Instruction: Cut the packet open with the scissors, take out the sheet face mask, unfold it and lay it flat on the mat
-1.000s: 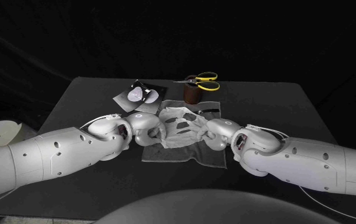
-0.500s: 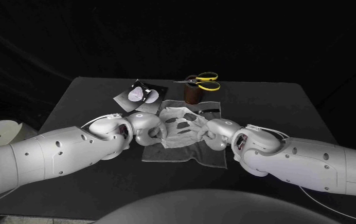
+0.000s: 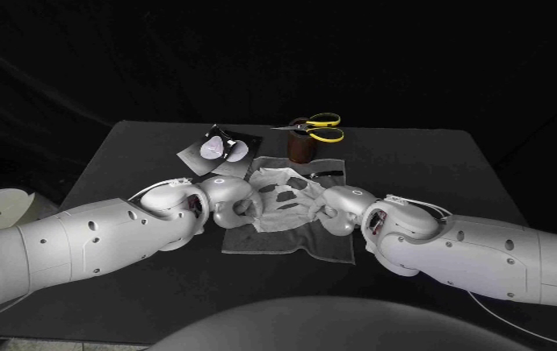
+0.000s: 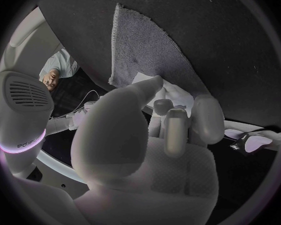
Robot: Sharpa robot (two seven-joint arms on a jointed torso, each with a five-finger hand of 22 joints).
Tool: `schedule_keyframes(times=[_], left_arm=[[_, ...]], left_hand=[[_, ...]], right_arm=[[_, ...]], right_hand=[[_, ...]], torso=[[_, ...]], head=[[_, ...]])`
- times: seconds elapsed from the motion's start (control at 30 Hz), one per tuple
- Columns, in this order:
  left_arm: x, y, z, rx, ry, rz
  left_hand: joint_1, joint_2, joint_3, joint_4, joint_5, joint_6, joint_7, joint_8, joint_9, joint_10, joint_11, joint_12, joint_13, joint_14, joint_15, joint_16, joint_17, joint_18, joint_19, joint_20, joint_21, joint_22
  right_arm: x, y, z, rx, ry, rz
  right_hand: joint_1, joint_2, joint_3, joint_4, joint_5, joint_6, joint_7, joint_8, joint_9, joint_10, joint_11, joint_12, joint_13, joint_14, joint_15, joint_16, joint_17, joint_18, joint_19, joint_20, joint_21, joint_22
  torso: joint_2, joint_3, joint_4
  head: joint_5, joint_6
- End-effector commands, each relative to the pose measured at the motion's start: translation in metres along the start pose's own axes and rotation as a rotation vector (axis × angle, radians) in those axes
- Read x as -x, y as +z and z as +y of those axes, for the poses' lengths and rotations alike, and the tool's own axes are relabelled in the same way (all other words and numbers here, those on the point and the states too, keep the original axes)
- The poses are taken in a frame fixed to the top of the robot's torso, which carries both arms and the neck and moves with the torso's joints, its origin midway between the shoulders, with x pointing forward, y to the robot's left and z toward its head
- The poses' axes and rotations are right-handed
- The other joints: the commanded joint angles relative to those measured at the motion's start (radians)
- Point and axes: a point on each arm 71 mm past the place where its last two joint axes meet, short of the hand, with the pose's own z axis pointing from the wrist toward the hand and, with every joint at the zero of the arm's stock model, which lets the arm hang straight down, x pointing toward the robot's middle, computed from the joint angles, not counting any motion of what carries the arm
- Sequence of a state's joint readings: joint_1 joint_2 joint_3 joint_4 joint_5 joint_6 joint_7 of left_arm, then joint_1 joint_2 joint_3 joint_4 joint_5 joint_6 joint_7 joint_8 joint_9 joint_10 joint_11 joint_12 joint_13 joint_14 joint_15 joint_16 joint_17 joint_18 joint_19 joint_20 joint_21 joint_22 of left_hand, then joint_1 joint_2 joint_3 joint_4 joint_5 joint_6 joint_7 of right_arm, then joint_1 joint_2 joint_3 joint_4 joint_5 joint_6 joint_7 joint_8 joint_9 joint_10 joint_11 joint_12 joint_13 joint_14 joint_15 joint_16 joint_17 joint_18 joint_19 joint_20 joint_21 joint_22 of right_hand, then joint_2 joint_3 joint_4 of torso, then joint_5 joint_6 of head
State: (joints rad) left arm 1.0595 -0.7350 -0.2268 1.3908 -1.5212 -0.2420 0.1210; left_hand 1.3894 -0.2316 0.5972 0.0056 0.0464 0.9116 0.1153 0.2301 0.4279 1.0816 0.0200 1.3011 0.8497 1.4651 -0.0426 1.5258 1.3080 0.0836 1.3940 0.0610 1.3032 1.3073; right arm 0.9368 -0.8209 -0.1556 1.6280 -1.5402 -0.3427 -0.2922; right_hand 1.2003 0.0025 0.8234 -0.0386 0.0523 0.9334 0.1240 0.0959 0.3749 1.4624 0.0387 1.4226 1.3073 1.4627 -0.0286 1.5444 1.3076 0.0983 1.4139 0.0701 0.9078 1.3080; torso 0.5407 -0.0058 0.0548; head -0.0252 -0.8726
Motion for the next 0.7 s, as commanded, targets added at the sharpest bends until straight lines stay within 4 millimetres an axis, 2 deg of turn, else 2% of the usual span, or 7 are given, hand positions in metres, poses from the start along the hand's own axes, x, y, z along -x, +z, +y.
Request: schedule_keyframes(times=[0.03,0.27,0.43,0.7], left_arm=[[-0.0024,0.0014,-0.0014,0.011,-0.009,0.027],[-0.0038,0.0023,-0.0009,0.027,0.002,0.047],[-0.0047,0.0031,-0.0001,0.037,0.023,0.06],[-0.0055,0.0036,0.0001,0.039,0.045,0.073]], left_hand=[[-0.005,0.008,-0.002,0.007,0.002,0.019,0.0,0.003,-0.002,0.005,0.004,0.006,0.002,0.058,0.007,0.006,0.156,-0.012,0.006,0.0,0.006,0.066],[0.01,0.028,0.006,0.006,0.002,0.079,-0.008,0.029,0.002,0.002,0.0,0.005,0.005,0.059,0.004,0.007,0.159,-0.012,0.007,0.0,0.009,0.068],[0.016,0.034,0.011,0.003,0.002,0.115,-0.014,0.046,0.004,0.004,-0.005,0.004,0.009,0.062,0.001,0.01,0.165,-0.012,0.007,-0.003,0.01,0.069],[0.019,0.035,0.014,0.0,0.002,0.128,-0.016,0.053,0.004,0.007,-0.007,0.003,0.012,0.066,-0.001,0.013,0.174,-0.013,0.008,-0.004,0.013,0.071]], right_arm=[[-0.0127,-0.0017,-0.0089,-0.064,-0.019,0.081],[-0.0128,-0.0018,-0.0089,-0.064,-0.019,0.083],[-0.0128,-0.0017,-0.0092,-0.065,-0.019,0.083],[-0.0128,-0.0015,-0.0094,-0.066,-0.019,0.083]], right_hand=[[-0.012,-0.001,0.003,-0.001,-0.004,0.001,0.006,-0.003,-0.002,0.046,0.003,-0.002,0.153,0.099,-0.002,0.004,0.232,0.007,-0.002,-0.002,0.001,0.121],[-0.012,-0.001,0.003,-0.001,-0.004,0.002,0.006,-0.002,-0.002,0.046,0.003,-0.002,0.153,0.099,-0.002,0.004,0.232,0.007,-0.002,-0.001,0.001,0.121],[-0.013,-0.001,0.003,-0.001,-0.004,0.003,0.007,-0.002,-0.002,0.046,0.003,-0.001,0.153,0.099,-0.002,0.004,0.232,0.007,-0.002,-0.001,0.0,0.121],[-0.014,-0.001,0.003,-0.001,-0.004,0.005,0.007,-0.001,-0.002,0.046,0.003,0.0,0.154,0.099,-0.002,0.004,0.232,0.007,-0.002,-0.001,0.0,0.121]], torso=[[0.0,0.0001,-0.0002],[0.0,0.0006,-0.0001],[-0.001,0.0007,0.0003],[0.0,0.0005,-0.0002]], head=[[-0.001,0.0],[-0.001,0.0],[-0.001,0.0],[-0.003,0.0]])
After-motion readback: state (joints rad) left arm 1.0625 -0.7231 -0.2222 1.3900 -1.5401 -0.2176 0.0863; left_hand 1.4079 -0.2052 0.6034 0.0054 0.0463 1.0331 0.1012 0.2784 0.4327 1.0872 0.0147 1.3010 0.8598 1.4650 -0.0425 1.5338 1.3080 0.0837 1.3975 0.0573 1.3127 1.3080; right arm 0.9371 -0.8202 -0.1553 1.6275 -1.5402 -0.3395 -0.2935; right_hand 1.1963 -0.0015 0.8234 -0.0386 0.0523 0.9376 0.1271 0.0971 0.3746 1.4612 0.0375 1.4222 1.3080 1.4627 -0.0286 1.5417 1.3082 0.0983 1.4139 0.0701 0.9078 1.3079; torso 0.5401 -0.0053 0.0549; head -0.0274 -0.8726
